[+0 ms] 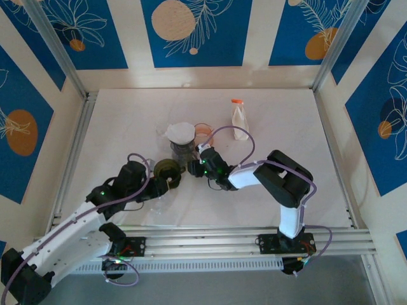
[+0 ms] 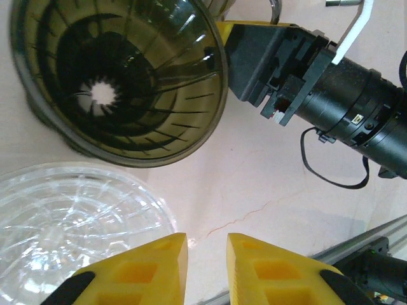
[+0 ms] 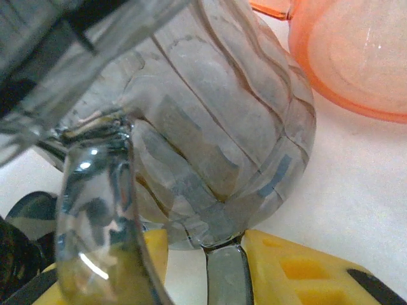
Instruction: Place the coffee filter in the dripper
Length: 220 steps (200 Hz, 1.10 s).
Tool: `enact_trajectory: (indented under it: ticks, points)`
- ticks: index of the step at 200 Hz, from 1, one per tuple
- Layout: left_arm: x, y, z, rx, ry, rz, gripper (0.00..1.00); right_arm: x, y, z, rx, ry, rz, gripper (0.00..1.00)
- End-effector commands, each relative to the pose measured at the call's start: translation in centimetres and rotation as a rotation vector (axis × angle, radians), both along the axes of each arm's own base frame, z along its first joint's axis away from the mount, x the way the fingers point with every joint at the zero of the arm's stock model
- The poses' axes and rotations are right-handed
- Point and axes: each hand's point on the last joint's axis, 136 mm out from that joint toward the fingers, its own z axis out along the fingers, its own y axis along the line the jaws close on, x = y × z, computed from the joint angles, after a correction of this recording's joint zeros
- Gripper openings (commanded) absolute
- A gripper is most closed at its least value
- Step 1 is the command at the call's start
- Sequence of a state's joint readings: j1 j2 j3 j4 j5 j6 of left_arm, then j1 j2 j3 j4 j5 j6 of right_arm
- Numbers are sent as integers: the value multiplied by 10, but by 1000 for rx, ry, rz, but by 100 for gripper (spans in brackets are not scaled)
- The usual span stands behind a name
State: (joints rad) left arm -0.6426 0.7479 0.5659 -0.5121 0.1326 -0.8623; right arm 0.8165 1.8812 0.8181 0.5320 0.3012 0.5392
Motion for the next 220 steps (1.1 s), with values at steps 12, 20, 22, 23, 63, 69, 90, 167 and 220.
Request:
enact_trajectory:
  ticks: [12,20,22,23,63,69,90,167,220]
  points:
    - [2,16,10,34,-26,46,23,7,7,-6,3,22,18,36]
    - [2,17,10,35,-27,50,23,9,9,-6,6,23,20,36]
    - [2,18,10,36,-25,52,23,9,9,-6,6,24,20,36]
    - [2,18,10,35,-25,52,23,10,9,-6,7,23,20,36]
    - [2,23,9,34,-20,74,24,10,9,-5,10,35,19,39]
    - [2,23,9,34,-21,74,24,9,8,-5,14,40,15,40]
    - [3,25,8,33,-20,81,24,1,2,-5,16,47,4,44]
    - [6,29,17,35,-49,92,42,-48,-36,2,-28,101,-45,45]
    - [12,36,38,49,-130,103,66,-45,-95,54,-45,92,-157,51]
